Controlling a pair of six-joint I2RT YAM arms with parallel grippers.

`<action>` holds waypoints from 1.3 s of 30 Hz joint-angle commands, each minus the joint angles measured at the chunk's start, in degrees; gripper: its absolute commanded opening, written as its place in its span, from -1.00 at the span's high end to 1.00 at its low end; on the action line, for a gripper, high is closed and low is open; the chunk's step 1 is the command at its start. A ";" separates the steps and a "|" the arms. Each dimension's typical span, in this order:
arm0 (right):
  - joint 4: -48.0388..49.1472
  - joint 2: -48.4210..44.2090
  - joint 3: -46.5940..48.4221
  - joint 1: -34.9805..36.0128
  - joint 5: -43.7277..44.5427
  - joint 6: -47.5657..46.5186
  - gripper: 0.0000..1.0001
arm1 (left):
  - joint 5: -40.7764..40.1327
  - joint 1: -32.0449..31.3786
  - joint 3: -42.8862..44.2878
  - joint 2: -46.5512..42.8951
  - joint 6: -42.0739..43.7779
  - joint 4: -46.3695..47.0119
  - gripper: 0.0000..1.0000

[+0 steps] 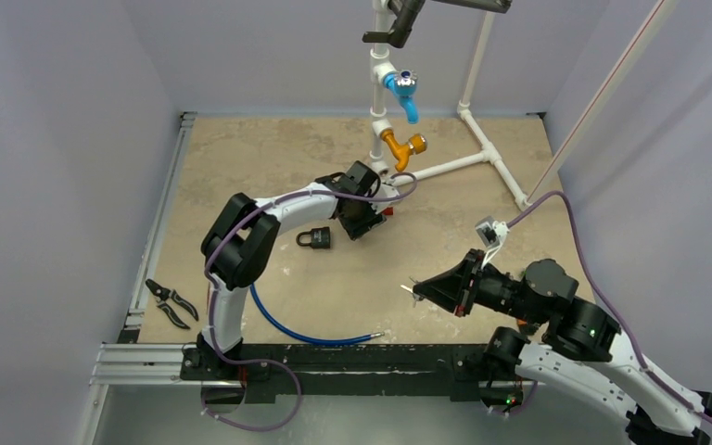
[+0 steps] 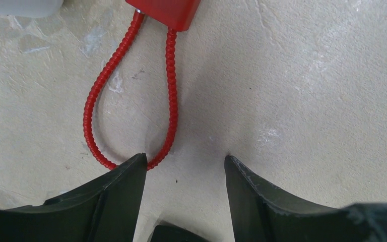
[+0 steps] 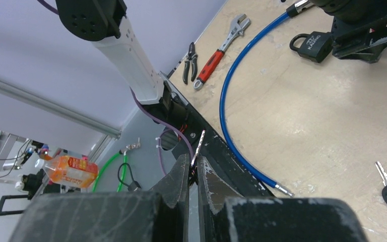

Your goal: Unlock with the key

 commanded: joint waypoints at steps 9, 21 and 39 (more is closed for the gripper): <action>3.78 1.74 0.92 -0.05 -1.49 0.03 1.00 | 7.85 -3.73 -5.04 -1.96 7.92 -3.26 0.03; 2.71 0.73 1.60 -0.10 -1.00 0.71 1.00 | -2.03 -7.84 -11.86 -11.75 24.17 8.86 -0.01; 0.87 -2.02 2.29 -0.12 0.17 0.31 1.00 | -10.35 -5.73 -17.76 -7.61 47.21 35.73 0.96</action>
